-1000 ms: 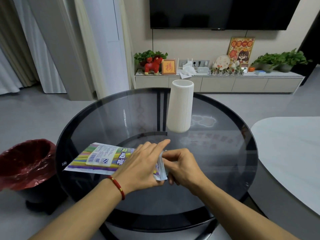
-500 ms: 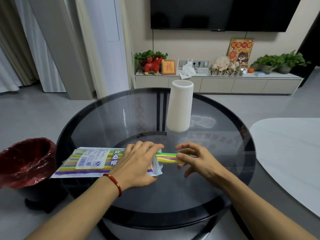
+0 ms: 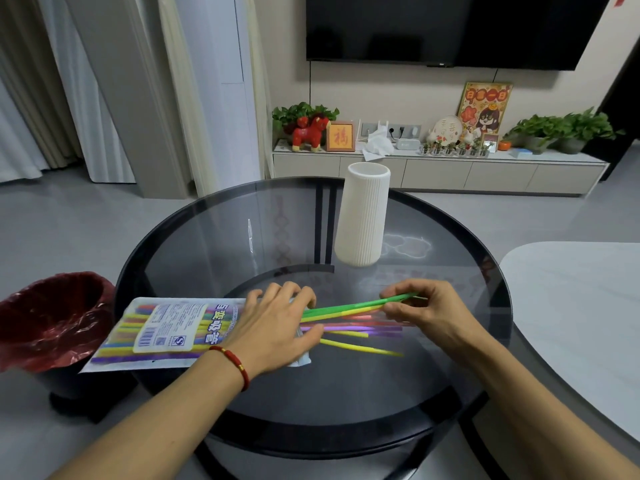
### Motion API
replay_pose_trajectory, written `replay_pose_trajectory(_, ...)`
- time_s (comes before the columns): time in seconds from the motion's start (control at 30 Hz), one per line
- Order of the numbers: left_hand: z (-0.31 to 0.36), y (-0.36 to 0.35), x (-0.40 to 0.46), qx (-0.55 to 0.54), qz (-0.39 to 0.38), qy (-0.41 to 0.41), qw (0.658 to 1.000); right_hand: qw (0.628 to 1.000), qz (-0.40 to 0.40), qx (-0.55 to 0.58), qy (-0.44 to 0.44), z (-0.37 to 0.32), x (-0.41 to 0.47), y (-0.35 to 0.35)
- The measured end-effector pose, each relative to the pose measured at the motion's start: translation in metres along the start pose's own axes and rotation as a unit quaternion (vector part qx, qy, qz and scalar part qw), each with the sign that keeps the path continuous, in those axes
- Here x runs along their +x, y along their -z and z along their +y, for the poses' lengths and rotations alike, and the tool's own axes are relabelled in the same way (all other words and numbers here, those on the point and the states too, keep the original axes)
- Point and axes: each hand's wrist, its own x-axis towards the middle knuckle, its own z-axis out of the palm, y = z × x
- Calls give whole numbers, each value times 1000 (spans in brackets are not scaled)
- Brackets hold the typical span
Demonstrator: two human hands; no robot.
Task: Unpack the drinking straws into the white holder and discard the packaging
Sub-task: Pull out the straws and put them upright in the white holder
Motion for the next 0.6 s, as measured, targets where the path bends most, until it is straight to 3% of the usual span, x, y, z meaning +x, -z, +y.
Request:
replay_pose_trajectory(0.1, 1, -1, 2, 2, -12, 6, 1000, 997, 17, 70, -3, 1, -2, 13)
replay_pose_trajectory(0.2, 3, -1, 1, 5, -27, 12, 1000, 977, 37, 210, -10, 3, -3, 24)
replay_pose_trajectory(0.33, 8, 0, 2, 17, -20, 18, 999, 959, 43, 278, -43, -6, -4, 16)
replay_pose_trajectory(0.47, 13, 2, 7, 31, 2, 54, 998, 910, 110, 378, -131, -26, -3, -7)
replay_pose_trajectory(0.6, 18, 2, 7, 13, 17, 59, 998, 945, 23, 288, -156, -33, -12, -51)
